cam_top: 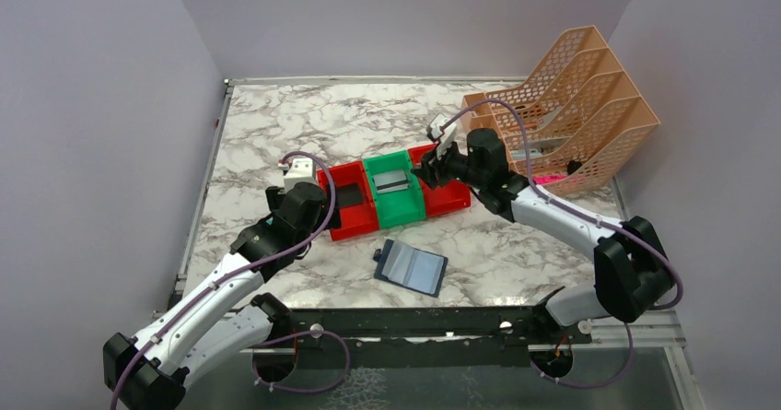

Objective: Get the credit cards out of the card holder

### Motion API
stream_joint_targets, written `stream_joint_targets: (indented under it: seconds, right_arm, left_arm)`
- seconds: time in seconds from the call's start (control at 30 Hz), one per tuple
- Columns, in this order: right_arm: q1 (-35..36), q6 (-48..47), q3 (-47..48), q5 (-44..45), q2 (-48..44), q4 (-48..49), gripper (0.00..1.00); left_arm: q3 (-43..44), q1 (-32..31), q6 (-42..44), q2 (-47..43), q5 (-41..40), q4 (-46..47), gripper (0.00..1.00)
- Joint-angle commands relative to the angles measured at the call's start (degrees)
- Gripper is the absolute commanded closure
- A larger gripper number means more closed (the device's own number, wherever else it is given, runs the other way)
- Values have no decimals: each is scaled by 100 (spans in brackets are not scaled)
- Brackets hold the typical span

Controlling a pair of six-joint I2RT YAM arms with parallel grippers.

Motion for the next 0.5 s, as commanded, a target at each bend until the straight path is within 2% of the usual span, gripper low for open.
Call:
stream_joint_targets:
  seconds: [0.0,0.13,0.4,0.47]
  right_arm:
    - [44,2829,-12,-1903,-113,-925,50]
    - [335,3562,-412,-2198,-46,-772,51]
    - [1469,3783,52,-813,745,-1134,55]
    - [1754,3915,370,163,984,-1452,55]
  left_arm:
    - [33,23,-1,-102,-44,125,1]
    - [30,27,3,-181,-98,126,1]
    - [16,27,-6,-270,-155,119,1]
    - [19,27,-10,-289,-162,118,1]
